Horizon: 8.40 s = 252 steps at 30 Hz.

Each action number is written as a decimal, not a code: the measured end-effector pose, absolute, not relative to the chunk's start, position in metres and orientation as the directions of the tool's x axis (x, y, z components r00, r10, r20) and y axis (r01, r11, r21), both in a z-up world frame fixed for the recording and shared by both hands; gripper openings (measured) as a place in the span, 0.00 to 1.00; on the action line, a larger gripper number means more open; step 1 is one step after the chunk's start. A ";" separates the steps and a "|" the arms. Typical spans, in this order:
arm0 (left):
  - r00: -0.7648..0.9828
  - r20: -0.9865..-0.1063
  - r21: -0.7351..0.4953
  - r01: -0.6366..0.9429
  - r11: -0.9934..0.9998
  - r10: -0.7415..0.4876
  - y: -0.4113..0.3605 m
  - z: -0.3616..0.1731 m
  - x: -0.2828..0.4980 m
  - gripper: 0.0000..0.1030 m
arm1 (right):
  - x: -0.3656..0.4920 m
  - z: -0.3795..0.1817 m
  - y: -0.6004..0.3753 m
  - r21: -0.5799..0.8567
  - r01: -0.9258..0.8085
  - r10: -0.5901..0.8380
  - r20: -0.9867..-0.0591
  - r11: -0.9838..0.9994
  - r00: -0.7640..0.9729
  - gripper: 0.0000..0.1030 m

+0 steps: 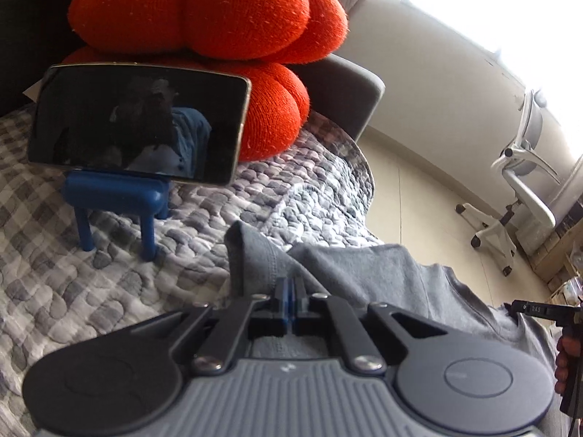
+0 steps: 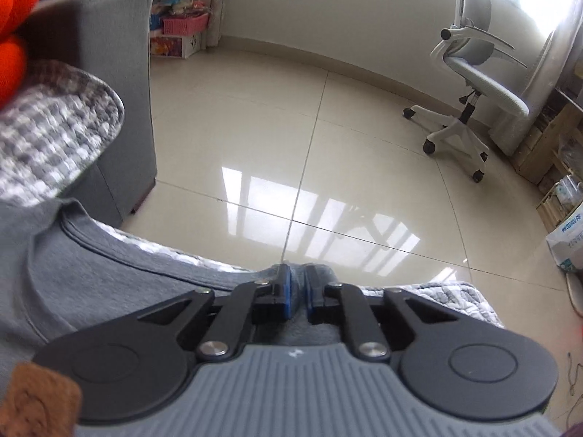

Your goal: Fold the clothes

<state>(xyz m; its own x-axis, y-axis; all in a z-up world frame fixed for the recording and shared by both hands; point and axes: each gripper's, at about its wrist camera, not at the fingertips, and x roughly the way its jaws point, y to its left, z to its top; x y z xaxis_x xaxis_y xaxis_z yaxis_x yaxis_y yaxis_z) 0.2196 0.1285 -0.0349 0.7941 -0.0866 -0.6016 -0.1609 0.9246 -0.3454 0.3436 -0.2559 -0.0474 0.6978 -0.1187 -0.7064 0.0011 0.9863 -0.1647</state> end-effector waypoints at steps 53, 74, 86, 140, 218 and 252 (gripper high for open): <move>0.848 -0.529 -0.343 -0.208 0.916 -0.005 0.142 -0.028 0.216 0.00 | 0.370 -0.027 -0.132 0.109 -0.232 0.252 -0.573 0.967 0.780 0.05; 0.817 -0.576 -0.253 -0.217 0.943 0.033 0.134 -0.023 0.215 0.01 | 0.325 -0.008 -0.292 -0.030 0.050 -0.057 -0.655 0.998 0.754 0.44; 0.788 -0.613 -0.198 -0.083 0.977 -0.057 0.092 -0.026 0.217 0.03 | 0.246 -0.022 -0.411 0.045 0.281 -0.170 -0.700 0.959 0.693 0.44; 0.764 -0.641 -0.328 -0.188 0.926 -0.072 0.145 -0.021 0.178 0.19 | 0.080 0.108 -0.290 -0.030 0.124 -0.128 -0.310 0.992 0.942 0.43; 0.744 -0.666 -0.255 -0.156 0.954 -0.056 0.193 0.013 0.067 0.25 | -0.058 -0.061 -0.066 0.516 -0.268 0.575 -0.643 0.813 0.506 0.12; 0.742 -0.668 -0.250 -0.144 0.957 -0.062 0.195 0.013 0.065 0.29 | -0.134 -0.042 0.013 -0.188 -0.637 0.412 -0.621 0.747 0.667 0.28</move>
